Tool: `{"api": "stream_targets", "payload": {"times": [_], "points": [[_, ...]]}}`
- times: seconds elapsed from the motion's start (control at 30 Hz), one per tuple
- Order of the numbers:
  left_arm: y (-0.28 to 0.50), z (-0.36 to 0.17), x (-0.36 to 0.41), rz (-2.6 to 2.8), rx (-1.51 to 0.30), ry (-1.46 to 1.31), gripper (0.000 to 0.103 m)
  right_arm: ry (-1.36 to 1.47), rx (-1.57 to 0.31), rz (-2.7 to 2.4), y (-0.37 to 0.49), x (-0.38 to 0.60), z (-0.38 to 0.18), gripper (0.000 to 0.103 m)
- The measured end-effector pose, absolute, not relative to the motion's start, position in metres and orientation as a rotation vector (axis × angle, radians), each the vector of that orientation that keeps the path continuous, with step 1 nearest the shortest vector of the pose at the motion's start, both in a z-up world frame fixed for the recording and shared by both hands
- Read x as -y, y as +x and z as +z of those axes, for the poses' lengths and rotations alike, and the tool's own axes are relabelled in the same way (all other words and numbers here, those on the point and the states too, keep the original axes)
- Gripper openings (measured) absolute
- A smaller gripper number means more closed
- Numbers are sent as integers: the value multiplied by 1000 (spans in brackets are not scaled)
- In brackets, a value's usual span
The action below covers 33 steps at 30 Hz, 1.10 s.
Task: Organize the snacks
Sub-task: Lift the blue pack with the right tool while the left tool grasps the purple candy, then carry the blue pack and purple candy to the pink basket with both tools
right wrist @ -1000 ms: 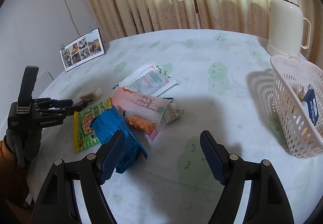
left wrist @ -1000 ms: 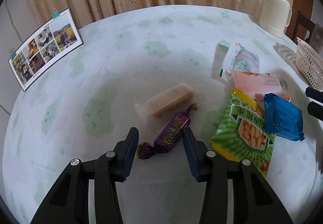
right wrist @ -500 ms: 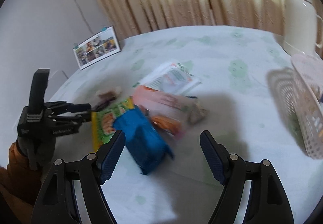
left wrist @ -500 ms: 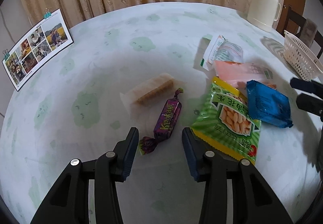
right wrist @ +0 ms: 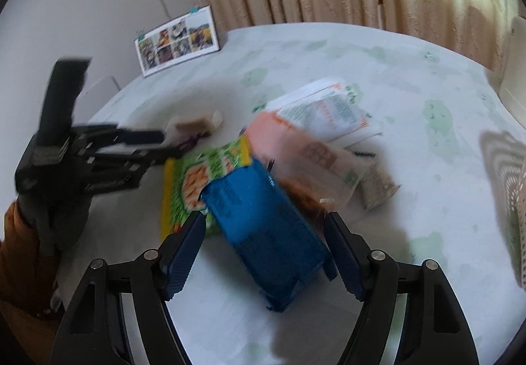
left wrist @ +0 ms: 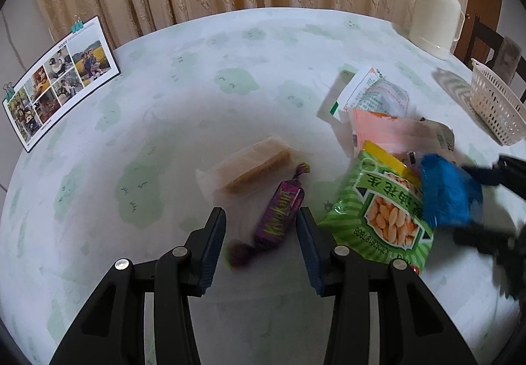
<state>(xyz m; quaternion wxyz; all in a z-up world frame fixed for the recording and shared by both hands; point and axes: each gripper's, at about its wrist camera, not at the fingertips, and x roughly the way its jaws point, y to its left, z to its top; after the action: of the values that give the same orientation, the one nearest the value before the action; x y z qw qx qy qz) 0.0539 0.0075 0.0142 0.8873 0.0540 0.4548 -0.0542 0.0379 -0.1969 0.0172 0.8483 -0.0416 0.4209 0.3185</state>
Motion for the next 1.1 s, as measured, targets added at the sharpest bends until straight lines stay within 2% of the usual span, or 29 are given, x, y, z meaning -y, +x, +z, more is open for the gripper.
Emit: {"api": "stream_targets", "payload": {"times": [0.07, 0.2, 0.3, 0.37, 0.4, 0.53, 1.1], "points": [[56, 14, -8, -115, -945, 103, 39, -126, -897, 676, 30, 192, 14, 71], [57, 14, -4, -135, -944, 96, 25, -168, -911, 659, 26, 185, 11, 64], [55, 13, -1, -127, -933, 108, 22, -189, -911, 625, 29, 180, 11, 63], [54, 14, -3, -132, -931, 89, 22, -205, -904, 599, 29, 177, 11, 56], [54, 14, -4, -131, -929, 79, 22, -208, -901, 594, 28, 176, 11, 49], [50, 19, -8, -120, -916, 41, 21, -175, -899, 595, 26, 181, 12, 42], [35, 48, 7, -120, -852, 19, 21, 51, -761, 552, 13, 242, 56, 42]]}}
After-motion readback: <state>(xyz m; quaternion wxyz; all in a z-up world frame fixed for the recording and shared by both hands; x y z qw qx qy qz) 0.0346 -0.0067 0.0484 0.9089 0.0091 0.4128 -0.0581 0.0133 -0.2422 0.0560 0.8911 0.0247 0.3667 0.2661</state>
